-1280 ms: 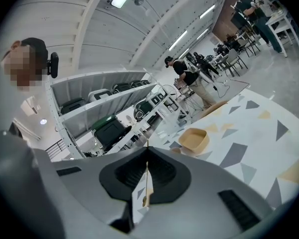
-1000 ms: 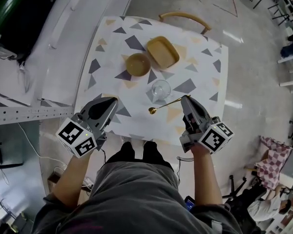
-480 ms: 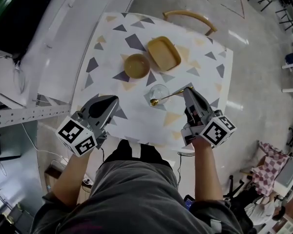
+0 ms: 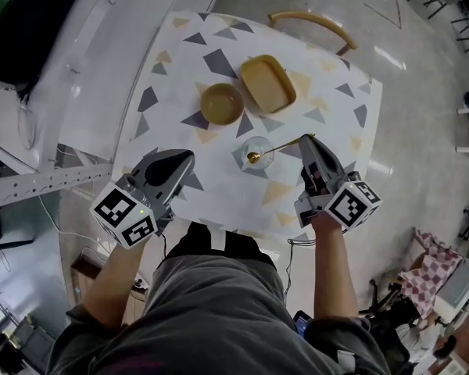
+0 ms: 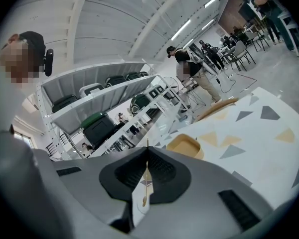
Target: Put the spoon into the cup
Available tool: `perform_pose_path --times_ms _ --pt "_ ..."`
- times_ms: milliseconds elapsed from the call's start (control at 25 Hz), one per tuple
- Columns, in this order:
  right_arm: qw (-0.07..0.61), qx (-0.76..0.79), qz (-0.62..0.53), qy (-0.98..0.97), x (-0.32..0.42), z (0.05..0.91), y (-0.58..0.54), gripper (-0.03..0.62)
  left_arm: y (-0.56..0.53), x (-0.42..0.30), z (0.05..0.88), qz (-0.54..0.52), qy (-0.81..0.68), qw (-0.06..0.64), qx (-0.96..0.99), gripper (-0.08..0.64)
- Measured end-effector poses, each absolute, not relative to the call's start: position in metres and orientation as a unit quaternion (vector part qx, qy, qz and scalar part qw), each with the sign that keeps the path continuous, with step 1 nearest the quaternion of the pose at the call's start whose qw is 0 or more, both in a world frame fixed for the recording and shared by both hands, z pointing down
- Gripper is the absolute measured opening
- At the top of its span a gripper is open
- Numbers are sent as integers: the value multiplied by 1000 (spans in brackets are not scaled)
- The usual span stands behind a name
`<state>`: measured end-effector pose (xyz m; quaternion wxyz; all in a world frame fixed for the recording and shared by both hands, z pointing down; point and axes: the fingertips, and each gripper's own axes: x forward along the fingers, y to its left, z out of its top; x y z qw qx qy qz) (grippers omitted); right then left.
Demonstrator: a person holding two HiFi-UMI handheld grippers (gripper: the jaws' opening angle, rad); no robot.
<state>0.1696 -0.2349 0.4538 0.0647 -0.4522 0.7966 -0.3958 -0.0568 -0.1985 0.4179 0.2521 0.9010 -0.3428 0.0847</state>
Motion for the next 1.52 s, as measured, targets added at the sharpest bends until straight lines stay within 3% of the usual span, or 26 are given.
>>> perform_pose_path --times_ms 680,1080,1520 --pt "34 -452 -391 801 159 487 -248 23 -204 -49 437 95 -333 266 900 15" --pt "-29 -461 -336 821 142 498 -240 23 -200 -52 441 98 -325 271 901 15" --pt "-33 -474 -335 814 138 512 -236 23 -194 -63 448 101 -324 276 899 15"
